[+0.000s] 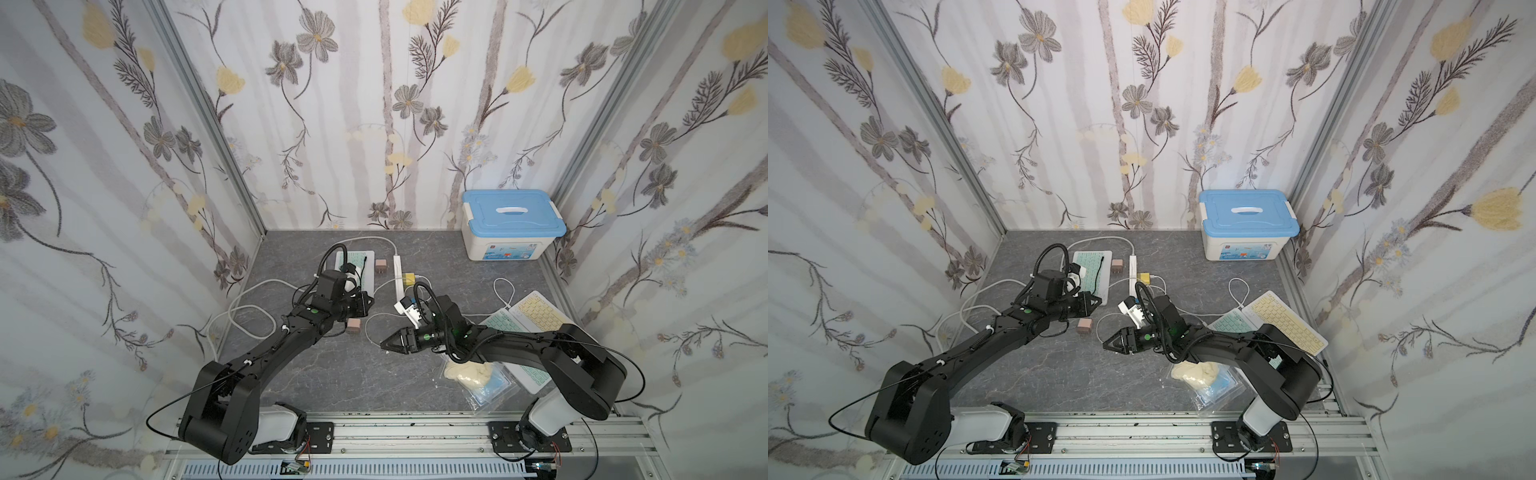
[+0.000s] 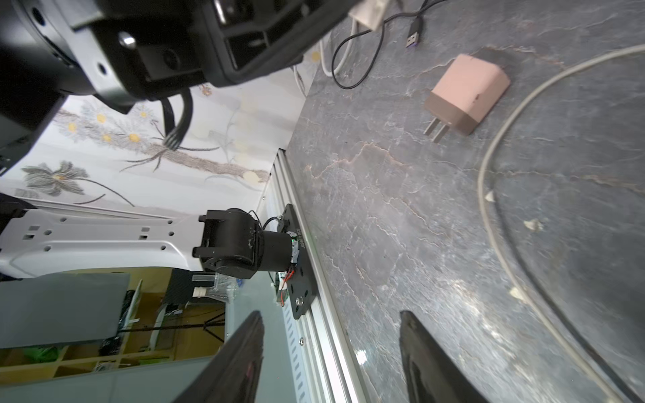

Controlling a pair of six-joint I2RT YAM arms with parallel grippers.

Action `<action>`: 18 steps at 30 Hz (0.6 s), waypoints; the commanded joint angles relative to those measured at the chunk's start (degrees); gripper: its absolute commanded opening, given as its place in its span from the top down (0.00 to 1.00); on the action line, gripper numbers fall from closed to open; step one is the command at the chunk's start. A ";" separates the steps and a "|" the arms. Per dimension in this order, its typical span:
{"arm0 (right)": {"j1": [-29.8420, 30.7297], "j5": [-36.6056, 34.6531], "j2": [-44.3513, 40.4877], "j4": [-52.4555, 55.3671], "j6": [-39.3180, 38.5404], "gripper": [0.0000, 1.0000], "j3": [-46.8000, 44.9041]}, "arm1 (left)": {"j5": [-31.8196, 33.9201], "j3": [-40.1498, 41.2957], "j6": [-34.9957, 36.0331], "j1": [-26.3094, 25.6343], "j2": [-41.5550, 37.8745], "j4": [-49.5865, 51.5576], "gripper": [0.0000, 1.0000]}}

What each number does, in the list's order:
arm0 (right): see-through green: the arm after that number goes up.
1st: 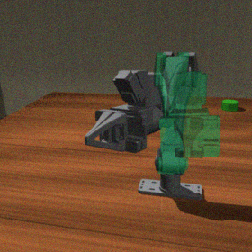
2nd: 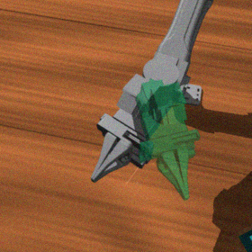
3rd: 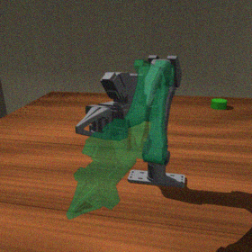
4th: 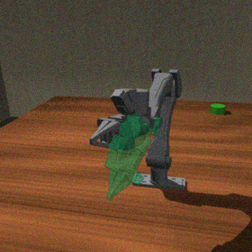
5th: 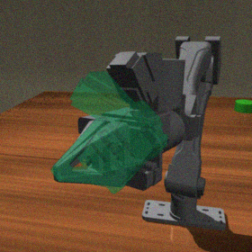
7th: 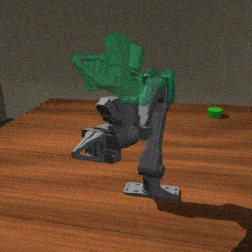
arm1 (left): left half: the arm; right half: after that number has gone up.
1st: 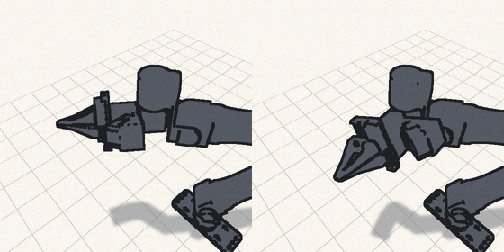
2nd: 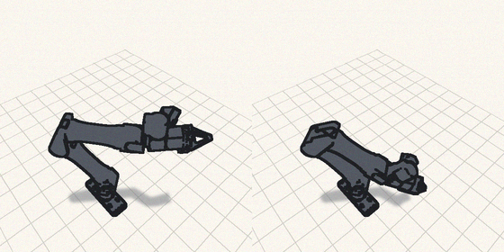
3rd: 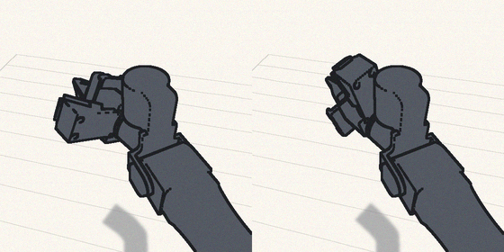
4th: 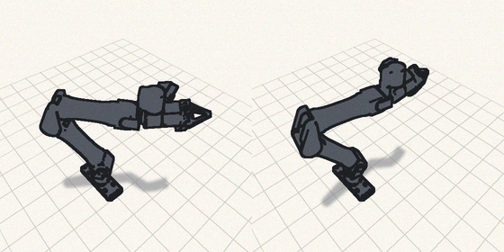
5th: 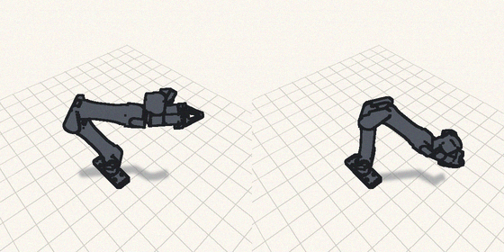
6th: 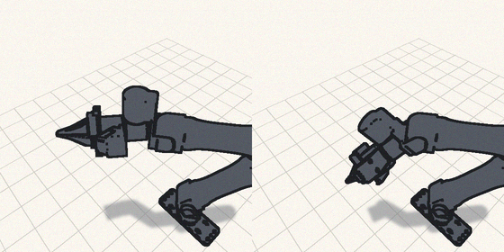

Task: Unplug the wireless keyboard
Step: Place the power cord at the center of the board.

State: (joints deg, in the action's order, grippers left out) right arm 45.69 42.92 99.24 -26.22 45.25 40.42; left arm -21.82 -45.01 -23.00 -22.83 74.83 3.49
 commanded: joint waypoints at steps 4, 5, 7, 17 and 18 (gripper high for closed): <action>-0.87 -9.17 -10.17 12.14 -8.30 0.37 -1.26 | 3.13 -3.63 1.46 1.52 -8.02 8.27 1.00; -3.08 -10.66 -11.86 12.89 -8.75 0.36 -1.81 | 3.71 -4.53 1.84 2.00 -9.35 10.24 1.00; -4.95 -12.82 -14.60 14.14 -9.12 0.36 -3.24 | 4.58 -6.25 2.54 3.21 -11.18 14.18 1.00; -12.93 -28.65 -23.72 24.65 -12.00 0.32 -8.19 | 10.14 -8.45 1.22 14.23 -12.07 23.90 1.00; -13.49 -29.49 -24.41 24.99 -11.75 0.31 -8.94 | 10.54 -8.35 0.76 14.98 -12.19 24.00 1.00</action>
State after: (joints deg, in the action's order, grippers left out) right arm 33.12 19.88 76.05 -4.58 34.94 32.47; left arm -12.97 -53.32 -21.15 -9.19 62.72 25.21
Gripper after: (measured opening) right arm 0.680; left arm 0.094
